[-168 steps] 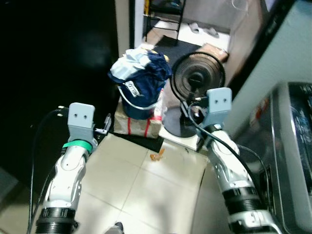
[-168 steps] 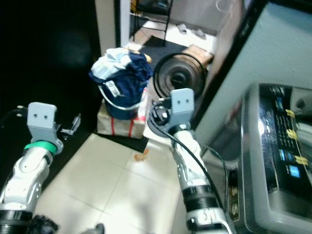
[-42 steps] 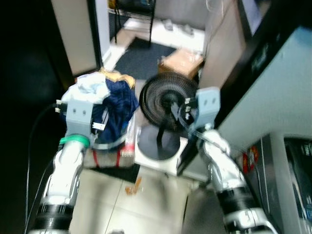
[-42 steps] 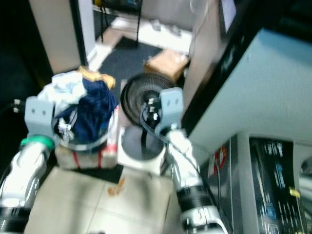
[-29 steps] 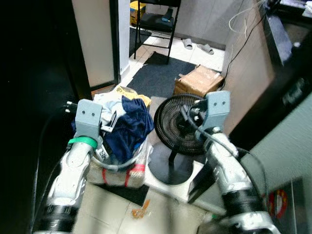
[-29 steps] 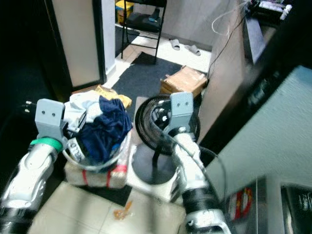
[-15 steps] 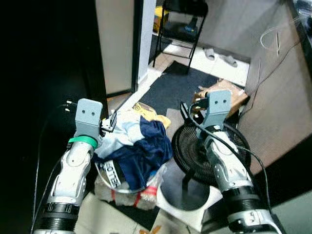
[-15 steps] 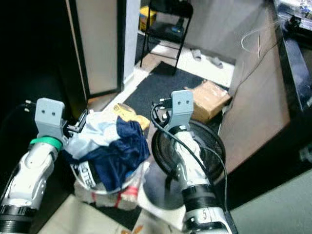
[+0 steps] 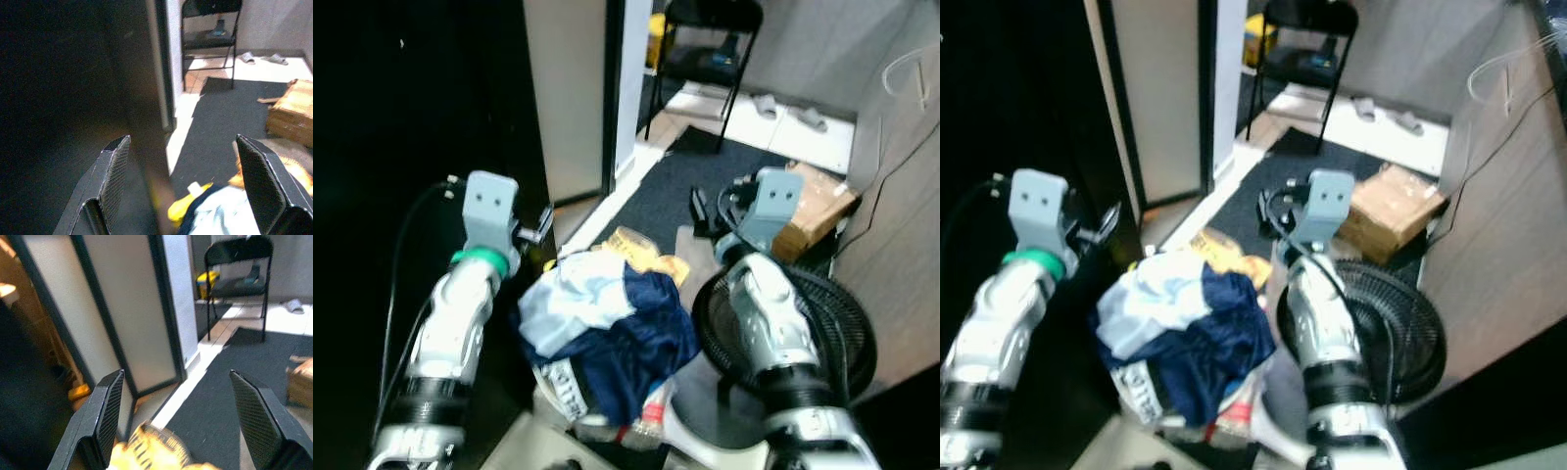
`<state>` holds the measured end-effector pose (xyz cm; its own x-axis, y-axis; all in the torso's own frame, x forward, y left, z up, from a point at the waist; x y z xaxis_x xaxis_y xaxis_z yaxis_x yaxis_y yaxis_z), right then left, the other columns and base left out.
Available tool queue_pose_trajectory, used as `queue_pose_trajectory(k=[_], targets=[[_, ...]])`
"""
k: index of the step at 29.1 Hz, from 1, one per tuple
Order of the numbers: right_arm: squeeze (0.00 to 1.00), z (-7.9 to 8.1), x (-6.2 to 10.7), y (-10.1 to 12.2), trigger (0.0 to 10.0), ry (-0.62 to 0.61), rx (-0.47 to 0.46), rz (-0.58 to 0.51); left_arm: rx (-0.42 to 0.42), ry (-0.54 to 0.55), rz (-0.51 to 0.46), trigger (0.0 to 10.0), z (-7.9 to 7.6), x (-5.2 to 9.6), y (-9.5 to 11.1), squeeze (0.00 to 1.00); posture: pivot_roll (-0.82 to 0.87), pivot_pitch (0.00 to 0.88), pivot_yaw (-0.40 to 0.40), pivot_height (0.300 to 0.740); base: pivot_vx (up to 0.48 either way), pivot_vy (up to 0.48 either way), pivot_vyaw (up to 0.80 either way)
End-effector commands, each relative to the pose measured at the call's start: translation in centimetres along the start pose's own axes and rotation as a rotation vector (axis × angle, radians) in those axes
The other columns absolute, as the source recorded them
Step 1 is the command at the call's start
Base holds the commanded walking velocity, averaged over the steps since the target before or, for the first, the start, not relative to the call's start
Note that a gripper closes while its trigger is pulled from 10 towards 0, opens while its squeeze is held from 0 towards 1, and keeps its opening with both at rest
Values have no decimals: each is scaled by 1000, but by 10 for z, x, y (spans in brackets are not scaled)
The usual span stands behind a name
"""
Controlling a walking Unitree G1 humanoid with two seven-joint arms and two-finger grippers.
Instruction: Clothes washing
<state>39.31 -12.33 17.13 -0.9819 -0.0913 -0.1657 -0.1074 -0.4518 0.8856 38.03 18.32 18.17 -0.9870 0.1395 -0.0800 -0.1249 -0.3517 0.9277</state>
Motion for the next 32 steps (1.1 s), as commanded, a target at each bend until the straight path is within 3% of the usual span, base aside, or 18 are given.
queue_pose_trajectory(k=[1,5,13,32], targets=[[0,-7,4,-7,10000,-22,-4,20,-25,-10,81,10000,2,2,-19,0,73,30,70,740,0,0,0],[0,-9,8,-17,10000,-11,62,53,-98,-57,166,10000,0,4,-38,0,73,43,68,740,0,0,0],[0,-9,14,-30,10000,1,98,95,-78,-99,198,10000,-4,10,-49,0,71,60,53,740,0,0,0],[0,-11,13,-26,10000,12,119,98,-5,-51,121,10000,-6,9,-37,0,52,67,20,740,0,0,0]])
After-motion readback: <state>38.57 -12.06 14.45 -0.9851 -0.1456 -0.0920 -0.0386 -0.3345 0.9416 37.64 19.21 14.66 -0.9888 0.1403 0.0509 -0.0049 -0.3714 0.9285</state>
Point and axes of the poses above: a point about 5 cm out from each wrist's last joint towards the gripper, its own x axis pointing back from the gripper into the wrist, its own y axis along the axis of the wrist's last joint, z = x × y, the point moved 4 cm from there along -x, pointing out of the wrist towards the gripper, and after that the axes turned 13 degrees about -x, right-handed, at the moved point
